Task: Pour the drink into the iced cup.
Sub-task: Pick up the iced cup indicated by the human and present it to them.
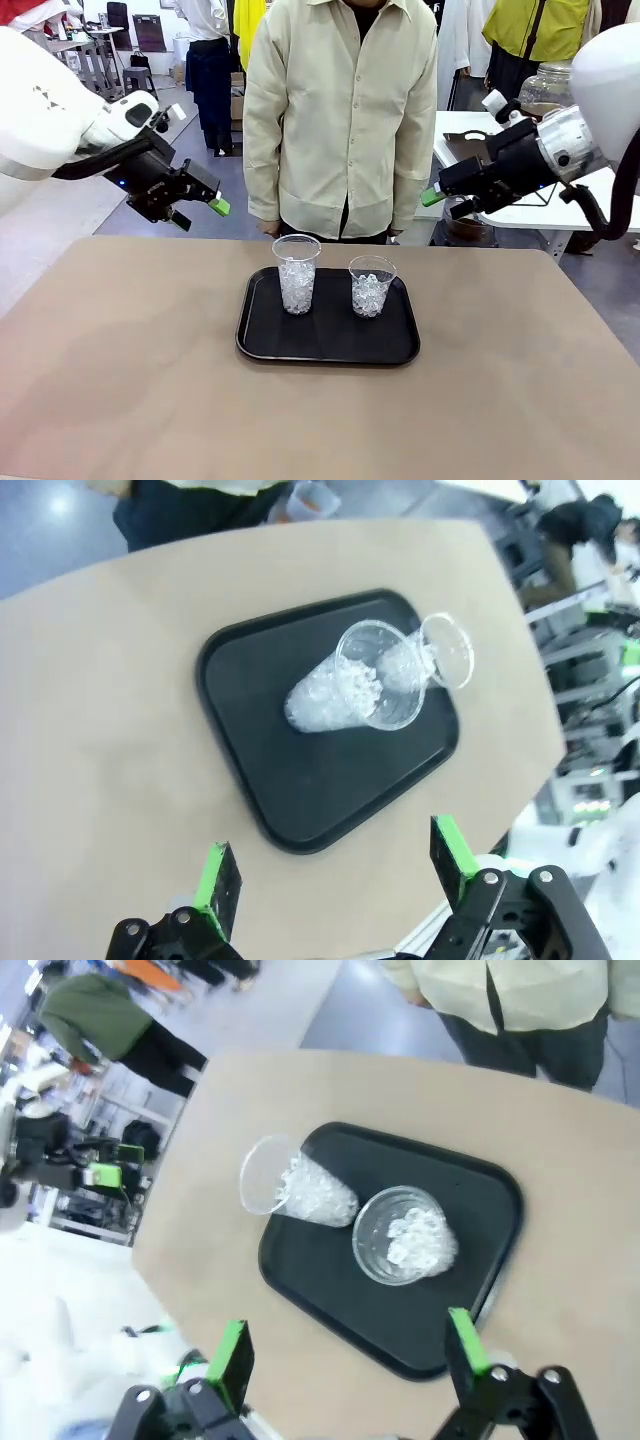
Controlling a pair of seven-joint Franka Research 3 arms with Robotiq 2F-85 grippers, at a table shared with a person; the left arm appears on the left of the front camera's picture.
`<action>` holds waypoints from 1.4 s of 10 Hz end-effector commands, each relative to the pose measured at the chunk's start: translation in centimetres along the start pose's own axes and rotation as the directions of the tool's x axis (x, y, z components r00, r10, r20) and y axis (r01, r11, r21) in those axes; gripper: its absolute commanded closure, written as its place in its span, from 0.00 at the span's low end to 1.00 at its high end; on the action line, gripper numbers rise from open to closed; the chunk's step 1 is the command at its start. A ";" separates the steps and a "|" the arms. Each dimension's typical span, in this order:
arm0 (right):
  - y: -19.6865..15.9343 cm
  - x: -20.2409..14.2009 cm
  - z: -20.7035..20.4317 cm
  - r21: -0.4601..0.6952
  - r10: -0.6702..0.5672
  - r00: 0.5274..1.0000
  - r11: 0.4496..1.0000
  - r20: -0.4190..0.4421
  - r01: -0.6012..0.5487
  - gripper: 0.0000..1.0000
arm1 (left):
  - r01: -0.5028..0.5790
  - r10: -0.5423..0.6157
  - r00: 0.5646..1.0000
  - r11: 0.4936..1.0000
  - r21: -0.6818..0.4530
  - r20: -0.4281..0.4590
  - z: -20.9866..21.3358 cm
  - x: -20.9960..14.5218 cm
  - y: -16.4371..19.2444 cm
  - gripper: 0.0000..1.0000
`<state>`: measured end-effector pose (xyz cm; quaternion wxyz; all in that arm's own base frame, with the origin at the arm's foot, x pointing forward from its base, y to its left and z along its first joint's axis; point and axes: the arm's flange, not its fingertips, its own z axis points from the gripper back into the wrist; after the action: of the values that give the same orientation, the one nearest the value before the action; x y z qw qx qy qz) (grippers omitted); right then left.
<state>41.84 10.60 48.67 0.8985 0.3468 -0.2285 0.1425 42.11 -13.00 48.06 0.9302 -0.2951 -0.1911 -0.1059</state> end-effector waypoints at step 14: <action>-8.1 3.8 -0.2 0.365 -0.464 0.872 0.793 -0.156 0.488 0.00 | -0.300 0.294 0.953 0.882 -0.363 -0.071 -0.1 3.2 7.8 0.00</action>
<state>47.40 5.62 46.04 0.8388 0.5376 -0.0852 -0.0106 46.24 -7.29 46.28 0.8800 -0.4592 -0.1208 0.0119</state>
